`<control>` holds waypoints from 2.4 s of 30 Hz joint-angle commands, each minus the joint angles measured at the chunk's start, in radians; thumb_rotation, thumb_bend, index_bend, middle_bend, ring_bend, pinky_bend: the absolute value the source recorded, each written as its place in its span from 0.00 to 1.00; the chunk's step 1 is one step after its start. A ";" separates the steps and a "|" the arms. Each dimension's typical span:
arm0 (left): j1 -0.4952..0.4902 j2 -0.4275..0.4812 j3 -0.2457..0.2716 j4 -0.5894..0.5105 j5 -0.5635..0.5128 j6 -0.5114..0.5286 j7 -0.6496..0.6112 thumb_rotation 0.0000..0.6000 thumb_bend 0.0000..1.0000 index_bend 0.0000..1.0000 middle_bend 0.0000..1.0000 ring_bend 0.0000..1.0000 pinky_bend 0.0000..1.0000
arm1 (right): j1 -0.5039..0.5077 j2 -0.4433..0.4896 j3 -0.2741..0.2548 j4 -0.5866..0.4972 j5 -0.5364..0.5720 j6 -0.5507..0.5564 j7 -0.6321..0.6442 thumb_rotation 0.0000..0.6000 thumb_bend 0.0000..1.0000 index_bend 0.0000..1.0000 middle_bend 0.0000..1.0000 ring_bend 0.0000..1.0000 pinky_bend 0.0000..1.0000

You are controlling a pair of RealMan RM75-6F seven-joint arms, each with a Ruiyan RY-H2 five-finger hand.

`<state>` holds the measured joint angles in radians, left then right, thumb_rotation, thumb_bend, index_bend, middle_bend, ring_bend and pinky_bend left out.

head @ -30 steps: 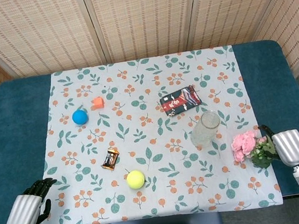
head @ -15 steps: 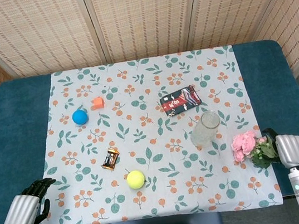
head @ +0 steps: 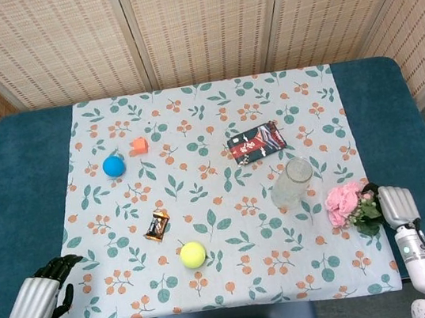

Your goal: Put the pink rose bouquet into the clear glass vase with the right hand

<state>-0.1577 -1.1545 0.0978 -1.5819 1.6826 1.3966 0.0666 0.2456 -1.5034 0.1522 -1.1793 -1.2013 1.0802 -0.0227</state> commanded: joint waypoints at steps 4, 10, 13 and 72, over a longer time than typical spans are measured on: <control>0.001 0.001 -0.001 0.000 0.000 0.003 -0.003 1.00 0.64 0.19 0.21 0.21 0.43 | -0.017 -0.013 -0.021 0.037 -0.118 0.111 0.132 1.00 0.34 0.80 1.00 1.00 1.00; 0.001 0.001 0.000 0.000 -0.002 0.000 -0.001 1.00 0.64 0.19 0.21 0.21 0.43 | -0.080 0.026 -0.044 -0.018 -0.267 0.355 0.224 1.00 0.63 0.91 1.00 1.00 1.00; 0.000 0.001 0.000 0.000 -0.003 -0.002 0.000 1.00 0.64 0.19 0.21 0.21 0.43 | -0.117 0.043 -0.042 -0.063 -0.332 0.503 0.228 1.00 0.65 0.91 1.00 1.00 1.00; 0.000 -0.011 -0.004 0.000 -0.026 -0.022 0.036 1.00 0.64 0.19 0.21 0.21 0.43 | 0.271 0.246 0.191 -0.530 -0.363 0.316 0.437 1.00 0.67 0.92 1.00 1.00 1.00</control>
<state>-0.1573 -1.1651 0.0938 -1.5818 1.6572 1.3749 0.1024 0.5056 -1.2549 0.3411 -1.7189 -1.5639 1.4060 0.4002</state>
